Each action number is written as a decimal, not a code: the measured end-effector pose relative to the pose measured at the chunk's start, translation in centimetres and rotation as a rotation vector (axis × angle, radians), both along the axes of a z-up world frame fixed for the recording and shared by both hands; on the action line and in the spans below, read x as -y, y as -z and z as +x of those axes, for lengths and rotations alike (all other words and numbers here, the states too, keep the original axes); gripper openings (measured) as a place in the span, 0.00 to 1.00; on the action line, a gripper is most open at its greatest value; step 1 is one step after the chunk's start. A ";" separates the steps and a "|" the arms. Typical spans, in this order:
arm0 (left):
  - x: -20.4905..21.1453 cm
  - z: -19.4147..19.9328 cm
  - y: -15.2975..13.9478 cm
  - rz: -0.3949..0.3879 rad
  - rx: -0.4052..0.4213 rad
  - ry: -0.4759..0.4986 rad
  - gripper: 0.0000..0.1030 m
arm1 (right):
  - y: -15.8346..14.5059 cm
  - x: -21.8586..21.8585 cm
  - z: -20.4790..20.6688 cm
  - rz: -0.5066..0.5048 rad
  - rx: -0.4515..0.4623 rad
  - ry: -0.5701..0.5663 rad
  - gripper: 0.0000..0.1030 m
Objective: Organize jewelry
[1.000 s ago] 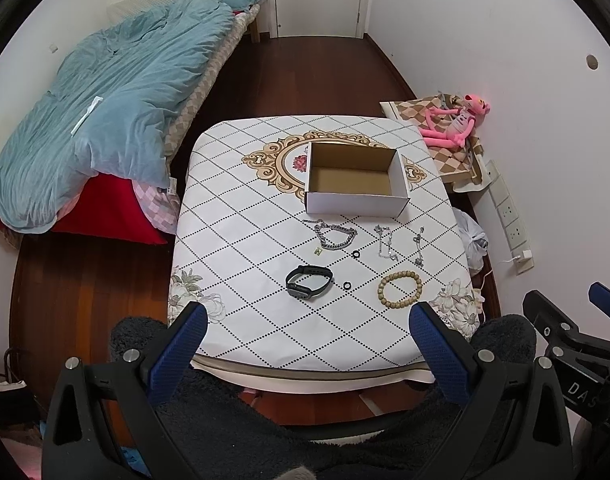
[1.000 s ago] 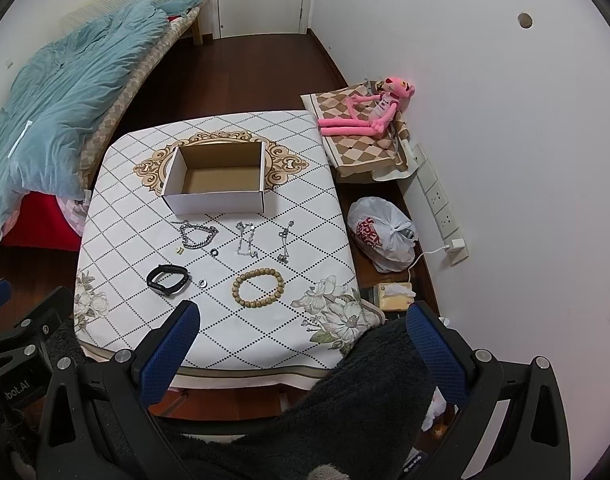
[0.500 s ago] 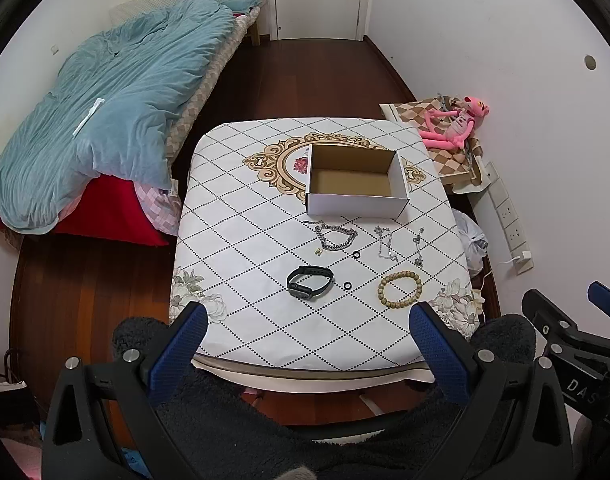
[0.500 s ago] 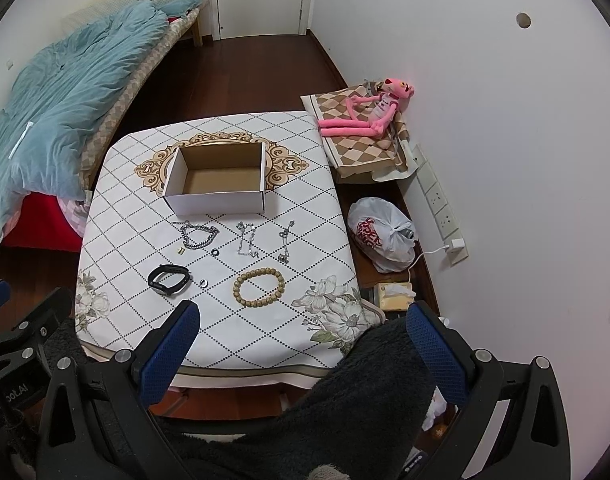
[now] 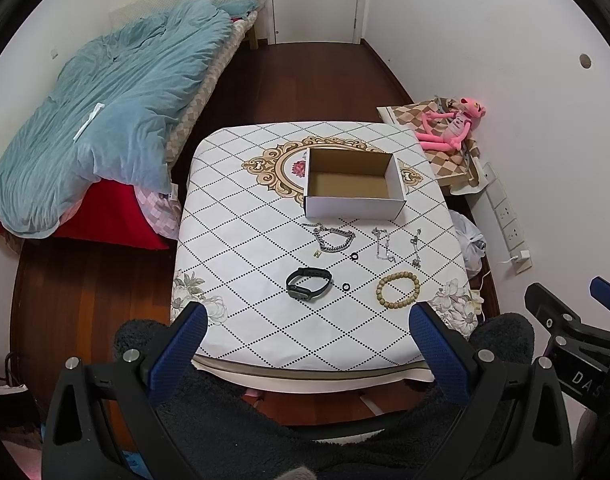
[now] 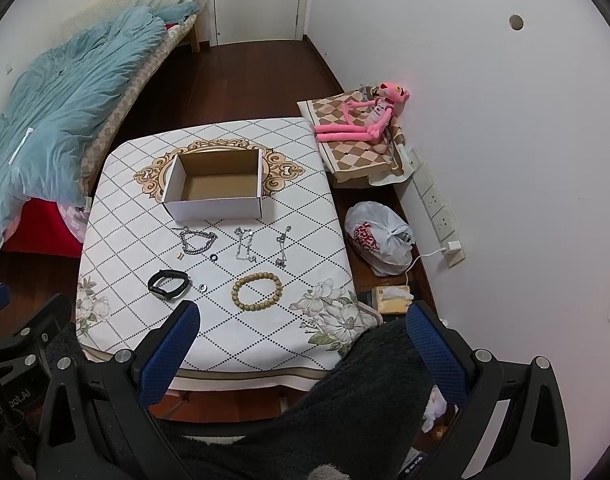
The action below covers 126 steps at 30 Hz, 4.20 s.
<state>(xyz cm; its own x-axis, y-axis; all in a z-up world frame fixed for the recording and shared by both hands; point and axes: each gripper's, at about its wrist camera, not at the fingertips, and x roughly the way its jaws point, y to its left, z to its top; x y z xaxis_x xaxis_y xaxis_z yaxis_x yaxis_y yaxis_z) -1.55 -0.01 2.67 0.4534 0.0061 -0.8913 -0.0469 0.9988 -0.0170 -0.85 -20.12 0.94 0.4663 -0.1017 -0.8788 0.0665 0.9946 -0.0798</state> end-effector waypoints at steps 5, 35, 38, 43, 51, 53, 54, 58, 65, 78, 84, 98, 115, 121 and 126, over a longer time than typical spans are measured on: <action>0.0 0.0 -0.1 0.001 0.002 -0.001 1.00 | -0.1 0.0 0.0 -0.001 0.004 0.001 1.00; -1.1 3.6 2.6 0.100 0.062 -0.065 1.00 | 2.6 1.4 3.0 0.003 0.007 0.058 1.00; -1.7 5.5 5.5 0.149 0.030 -0.084 1.00 | 6.7 2.0 5.2 0.001 -0.051 0.081 1.00; -2.5 7.9 10.8 0.176 -0.078 -0.101 1.00 | 15.2 2.5 8.7 0.030 -0.217 0.097 1.00; -2.7 10.3 17.1 0.189 -0.212 -0.085 1.00 | 23.8 1.3 10.8 0.060 -0.369 0.082 0.98; -2.9 11.0 18.3 0.177 -0.237 -0.095 1.00 | 25.0 1.0 11.1 0.076 -0.390 0.080 0.97; -3.0 11.2 18.8 0.171 -0.245 -0.097 1.00 | 25.6 0.8 11.3 0.085 -0.400 0.079 0.96; -3.5 12.2 20.7 0.158 -0.278 -0.111 1.00 | 27.3 0.5 11.9 0.125 -0.421 0.079 0.86; -5.2 12.5 22.3 0.134 -0.315 -0.151 1.00 | 28.9 -0.3 12.9 0.139 -0.398 0.068 0.66; -5.7 12.7 26.3 0.043 -0.357 -0.131 0.76 | 27.7 -2.0 13.1 0.124 -0.341 0.022 0.33; -5.3 13.5 27.9 -0.029 -0.376 -0.082 0.30 | 27.7 -1.9 13.3 0.117 -0.350 0.013 0.33; -3.7 12.2 24.7 -0.047 -0.285 -0.015 0.03 | 25.5 0.0 12.9 0.291 -0.307 0.012 0.09; -2.4 19.3 14.1 -0.146 -0.080 0.038 0.03 | 9.8 -2.1 18.5 0.366 -0.026 -0.157 0.09; -2.2 24.6 15.3 -0.153 -0.097 0.049 0.03 | 10.0 -4.2 24.9 0.325 -0.037 -0.201 0.09; -2.0 28.2 17.6 -0.153 -0.146 0.047 0.04 | 13.1 -5.1 29.3 0.301 -0.106 -0.209 0.09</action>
